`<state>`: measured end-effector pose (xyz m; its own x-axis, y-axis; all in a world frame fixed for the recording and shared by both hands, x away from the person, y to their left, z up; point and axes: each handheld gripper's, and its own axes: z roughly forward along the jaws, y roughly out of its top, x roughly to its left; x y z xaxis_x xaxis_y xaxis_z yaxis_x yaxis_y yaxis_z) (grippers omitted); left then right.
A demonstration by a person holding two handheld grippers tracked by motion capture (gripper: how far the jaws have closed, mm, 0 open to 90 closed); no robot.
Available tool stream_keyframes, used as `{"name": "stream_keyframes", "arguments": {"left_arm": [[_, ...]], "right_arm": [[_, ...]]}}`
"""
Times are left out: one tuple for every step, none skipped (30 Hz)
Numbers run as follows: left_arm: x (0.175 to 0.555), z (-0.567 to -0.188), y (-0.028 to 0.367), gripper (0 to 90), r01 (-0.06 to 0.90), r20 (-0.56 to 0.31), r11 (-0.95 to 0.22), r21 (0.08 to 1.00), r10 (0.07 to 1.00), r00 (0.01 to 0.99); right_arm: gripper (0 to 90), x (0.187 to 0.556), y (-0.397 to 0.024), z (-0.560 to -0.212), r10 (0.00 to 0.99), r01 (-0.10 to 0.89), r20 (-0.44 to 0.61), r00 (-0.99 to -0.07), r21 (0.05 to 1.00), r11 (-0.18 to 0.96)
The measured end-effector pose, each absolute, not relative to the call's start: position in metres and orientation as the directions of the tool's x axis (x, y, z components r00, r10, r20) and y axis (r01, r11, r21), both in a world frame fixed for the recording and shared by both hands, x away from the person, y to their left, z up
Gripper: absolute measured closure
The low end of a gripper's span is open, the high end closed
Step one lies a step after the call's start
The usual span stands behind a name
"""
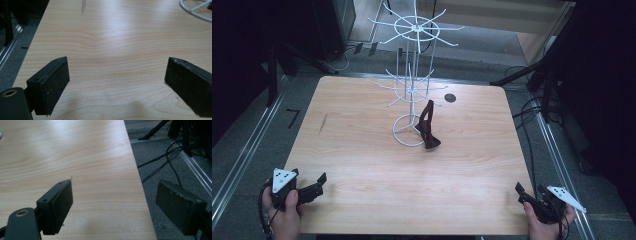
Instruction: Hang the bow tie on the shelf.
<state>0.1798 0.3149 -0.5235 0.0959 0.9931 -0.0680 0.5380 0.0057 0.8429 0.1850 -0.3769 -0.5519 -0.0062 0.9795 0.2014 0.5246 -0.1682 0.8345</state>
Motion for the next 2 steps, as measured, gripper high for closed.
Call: {"name": "stream_keyframes", "arguments": {"left_arm": [[0.1798, -0.5234, 0.3151, 6.1, 0.539, -0.068, 0.006, 0.842, 0.993, 0.096], [0.1797, -0.5234, 0.3152, 6.1, 0.539, -0.067, 0.005, 0.842, 0.993, 0.095]], "right_arm": [[14.9, 0.1852, -0.377, -0.552, 0.98, 0.526, 0.201, -0.005, 0.834, -0.168], [14.9, 0.1854, -0.3771, -0.5521, 0.98, 0.525, 0.201, -0.004, 0.834, -0.169]]}}
